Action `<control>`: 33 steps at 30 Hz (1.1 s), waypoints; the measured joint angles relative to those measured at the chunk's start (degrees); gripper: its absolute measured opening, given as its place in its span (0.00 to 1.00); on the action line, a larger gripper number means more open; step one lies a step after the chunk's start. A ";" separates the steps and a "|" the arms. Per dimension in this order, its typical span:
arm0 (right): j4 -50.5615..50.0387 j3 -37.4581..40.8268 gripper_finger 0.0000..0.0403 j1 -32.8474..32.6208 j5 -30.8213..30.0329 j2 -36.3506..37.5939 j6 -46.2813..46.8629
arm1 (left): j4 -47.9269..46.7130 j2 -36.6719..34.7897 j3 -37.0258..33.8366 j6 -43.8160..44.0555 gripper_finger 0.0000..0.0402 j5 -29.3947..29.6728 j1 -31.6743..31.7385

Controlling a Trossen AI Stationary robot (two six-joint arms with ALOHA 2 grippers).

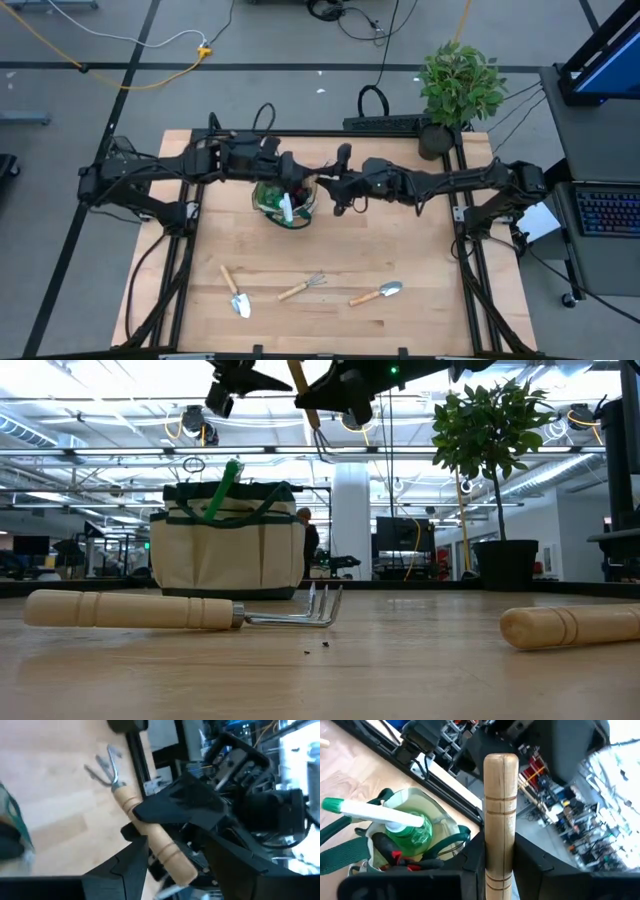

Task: Pick & Place Garden tools in Gardening bag
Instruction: Put the top brown hand rake into the gardening bag

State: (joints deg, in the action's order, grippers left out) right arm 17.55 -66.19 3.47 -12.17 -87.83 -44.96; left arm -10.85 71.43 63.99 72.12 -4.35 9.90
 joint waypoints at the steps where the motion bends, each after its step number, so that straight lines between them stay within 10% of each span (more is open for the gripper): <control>1: -0.03 0.00 0.15 0.30 0.01 0.00 1.00 | -0.80 -0.65 -0.01 -2.07 0.52 0.01 0.44; 20: 18.36 0.00 0.15 5.81 24.41 0.03 41.87 | -23.61 -16.78 0.01 -32.46 0.52 17.72 3.40; 33: 36.81 -0.65 0.15 10.43 27.63 -8.09 57.56 | -30.17 -20.93 0.02 -39.09 0.52 25.03 3.14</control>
State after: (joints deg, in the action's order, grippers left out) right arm 54.36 -66.84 13.90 15.45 -95.93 12.60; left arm -41.01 50.50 64.01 33.03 20.69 13.04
